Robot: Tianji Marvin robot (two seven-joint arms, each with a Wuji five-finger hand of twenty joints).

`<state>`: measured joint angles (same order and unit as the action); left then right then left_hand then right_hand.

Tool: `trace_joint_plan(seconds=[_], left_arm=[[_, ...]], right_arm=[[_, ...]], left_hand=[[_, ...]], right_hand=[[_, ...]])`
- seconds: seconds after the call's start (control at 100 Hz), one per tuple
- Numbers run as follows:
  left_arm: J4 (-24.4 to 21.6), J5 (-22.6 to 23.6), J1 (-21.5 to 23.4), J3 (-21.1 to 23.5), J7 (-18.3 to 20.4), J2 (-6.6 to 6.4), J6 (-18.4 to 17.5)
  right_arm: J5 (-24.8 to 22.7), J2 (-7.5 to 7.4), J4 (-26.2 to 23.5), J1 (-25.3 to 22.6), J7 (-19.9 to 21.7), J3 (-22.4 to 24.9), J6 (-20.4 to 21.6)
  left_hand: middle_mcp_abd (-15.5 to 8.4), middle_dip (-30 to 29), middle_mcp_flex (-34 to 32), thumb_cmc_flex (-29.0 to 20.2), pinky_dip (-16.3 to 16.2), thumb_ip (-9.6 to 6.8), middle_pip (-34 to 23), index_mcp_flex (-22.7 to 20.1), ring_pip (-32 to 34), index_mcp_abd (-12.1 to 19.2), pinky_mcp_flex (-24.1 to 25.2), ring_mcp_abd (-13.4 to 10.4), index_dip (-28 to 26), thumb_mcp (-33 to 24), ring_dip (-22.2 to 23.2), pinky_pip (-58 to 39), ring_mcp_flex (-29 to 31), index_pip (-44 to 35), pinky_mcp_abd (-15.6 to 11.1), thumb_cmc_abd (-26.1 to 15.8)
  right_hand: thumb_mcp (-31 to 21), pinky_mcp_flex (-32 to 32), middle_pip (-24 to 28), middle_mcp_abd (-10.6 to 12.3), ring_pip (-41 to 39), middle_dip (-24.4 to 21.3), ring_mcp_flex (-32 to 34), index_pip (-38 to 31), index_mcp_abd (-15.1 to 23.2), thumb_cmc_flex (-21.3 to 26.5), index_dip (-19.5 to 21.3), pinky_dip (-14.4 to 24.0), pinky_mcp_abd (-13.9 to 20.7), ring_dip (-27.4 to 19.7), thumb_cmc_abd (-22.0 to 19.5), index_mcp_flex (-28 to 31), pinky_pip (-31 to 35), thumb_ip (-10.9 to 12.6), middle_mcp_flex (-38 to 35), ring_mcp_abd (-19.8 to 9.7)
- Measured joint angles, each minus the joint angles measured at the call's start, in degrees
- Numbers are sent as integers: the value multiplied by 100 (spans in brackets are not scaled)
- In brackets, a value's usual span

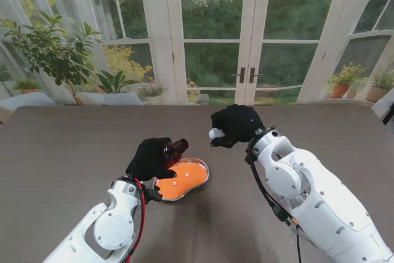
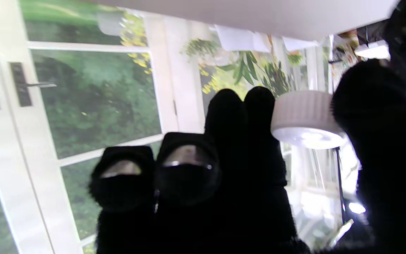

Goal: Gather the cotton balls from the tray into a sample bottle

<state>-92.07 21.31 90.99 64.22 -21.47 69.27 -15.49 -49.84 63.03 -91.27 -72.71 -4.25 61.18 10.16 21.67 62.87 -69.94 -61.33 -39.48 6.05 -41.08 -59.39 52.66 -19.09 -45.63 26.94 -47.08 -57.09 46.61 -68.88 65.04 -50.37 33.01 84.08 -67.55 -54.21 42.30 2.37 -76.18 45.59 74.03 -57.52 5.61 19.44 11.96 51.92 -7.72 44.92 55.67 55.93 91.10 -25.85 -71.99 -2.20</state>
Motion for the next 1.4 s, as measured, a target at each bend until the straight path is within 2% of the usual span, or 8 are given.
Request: trace_joint_plan(seconds=[0.3, 0.44, 0.59, 0.87, 1.02, 1.4], left_arm=[[-89, 62, 52, 73, -36, -11, 1], [-89, 67, 53, 79, -50, -13, 0], [-89, 76, 54, 93, -52, -13, -4], [-105, 77, 72, 109, -57, -15, -1], [-106, 77, 73, 111, -57, -16, 5], [-108, 67, 73, 109, -43, -19, 48]], right_arm=[[-352, -149, 1044, 491, 61, -472, 229], [-536, -199, 1514, 755, 22, -824, 498], [-561, -235, 1966, 1016, -33, -1213, 611], [-509, -249, 2617, 1395, -99, -1870, 727], [-500, -249, 2915, 1576, -305, -2203, 801], [-357, -221, 3448, 2051, -453, -3039, 1011]], left_hand=[[0, 0, 0, 0, 0, 0, 0, 0, 0, 0, 0, 0, 0, 0, 0, 0, 0, 0, 0, 0], [0, 0, 0, 0, 0, 0, 0, 0, 0, 0, 0, 0, 0, 0, 0, 0, 0, 0, 1, 0], [0, 0, 0, 0, 0, 0, -1, 0, 0, 0, 0, 0, 0, 0, 0, 0, 0, 0, 1, 0], [0, 0, 0, 0, 0, 0, -1, 0, 0, 0, 0, 0, 0, 0, 0, 0, 0, 0, 1, 0], [0, 0, 0, 0, 0, 0, -1, 0, 0, 0, 0, 0, 0, 0, 0, 0, 0, 0, 1, 0], [0, 0, 0, 0, 0, 0, -1, 0, 0, 0, 0, 0, 0, 0, 0, 0, 0, 0, 0, 0]], right_hand=[[-1, 12, 1, 1, 0, 0, 0, 0, 0, 1, 0, 0, 0, 0, -1, -6, 1, 0, 0, 0], [-1, 33, 0, 4, 56, 0, 0, 0, 0, 1, 0, -1, 0, 0, -1, -6, 1, 0, 0, -2], [-1, 79, 1, 7, 177, 0, 0, 0, 0, 2, 0, -3, 0, 0, -1, -6, 0, 0, 0, -2], [-2, 133, 2, 14, 288, 0, 0, -1, 0, 2, 0, -69, 0, -4, -1, -7, 0, 0, 0, -4], [-3, 144, 2, 15, 353, 0, 0, -2, 0, 2, -3, -69, 0, -21, -1, -7, -3, 0, 1, -4], [-44, 147, 4, 24, 366, -54, -4, -6, 0, 2, -81, -71, 0, -53, -1, -9, -7, 0, 2, -6]])
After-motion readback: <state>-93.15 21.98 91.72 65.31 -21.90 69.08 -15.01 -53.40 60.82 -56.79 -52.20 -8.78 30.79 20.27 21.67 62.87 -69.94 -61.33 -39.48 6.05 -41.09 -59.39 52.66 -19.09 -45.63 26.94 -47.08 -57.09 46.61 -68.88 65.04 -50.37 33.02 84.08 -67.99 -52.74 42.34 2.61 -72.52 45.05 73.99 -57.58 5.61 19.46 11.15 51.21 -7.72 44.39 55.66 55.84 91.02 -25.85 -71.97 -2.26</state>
